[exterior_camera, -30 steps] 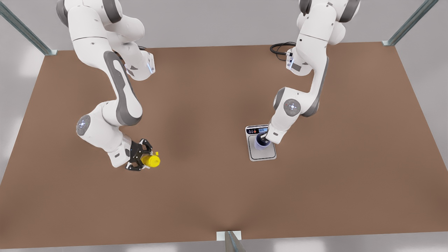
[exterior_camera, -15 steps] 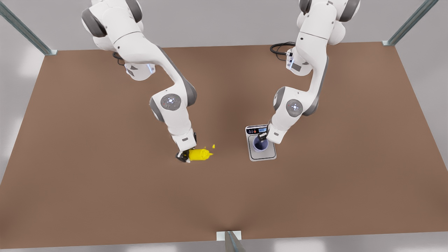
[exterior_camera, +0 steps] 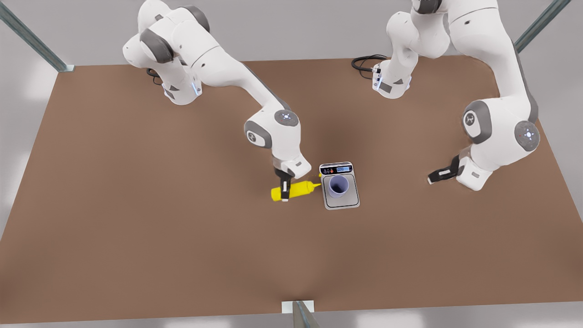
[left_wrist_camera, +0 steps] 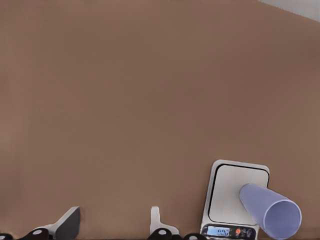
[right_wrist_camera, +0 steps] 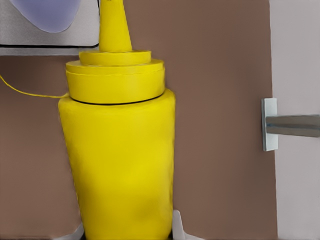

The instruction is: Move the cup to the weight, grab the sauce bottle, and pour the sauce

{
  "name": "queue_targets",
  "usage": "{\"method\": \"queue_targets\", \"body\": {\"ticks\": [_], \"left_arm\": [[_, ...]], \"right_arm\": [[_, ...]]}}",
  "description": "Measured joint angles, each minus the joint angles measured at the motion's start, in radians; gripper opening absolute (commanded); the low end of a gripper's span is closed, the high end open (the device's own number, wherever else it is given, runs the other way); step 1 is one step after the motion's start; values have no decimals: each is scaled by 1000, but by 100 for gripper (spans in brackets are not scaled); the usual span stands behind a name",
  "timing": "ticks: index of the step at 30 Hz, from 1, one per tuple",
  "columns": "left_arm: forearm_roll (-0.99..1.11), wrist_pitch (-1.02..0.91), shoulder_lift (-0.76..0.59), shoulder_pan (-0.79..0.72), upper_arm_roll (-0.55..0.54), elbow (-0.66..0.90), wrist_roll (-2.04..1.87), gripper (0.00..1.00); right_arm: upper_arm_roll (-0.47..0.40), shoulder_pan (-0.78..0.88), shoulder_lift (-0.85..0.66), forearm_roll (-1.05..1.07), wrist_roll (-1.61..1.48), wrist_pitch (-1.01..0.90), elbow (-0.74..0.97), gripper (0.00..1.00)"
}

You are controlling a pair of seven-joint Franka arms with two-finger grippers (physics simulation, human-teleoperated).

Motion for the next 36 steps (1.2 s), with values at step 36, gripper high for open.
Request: {"method": "queue_targets", "body": {"ticks": [36], "left_arm": [[295,-320,52,520,-679,479,37,100]], "right_arm": [[8,135,195,-359,-144,-176,246,60]]}}
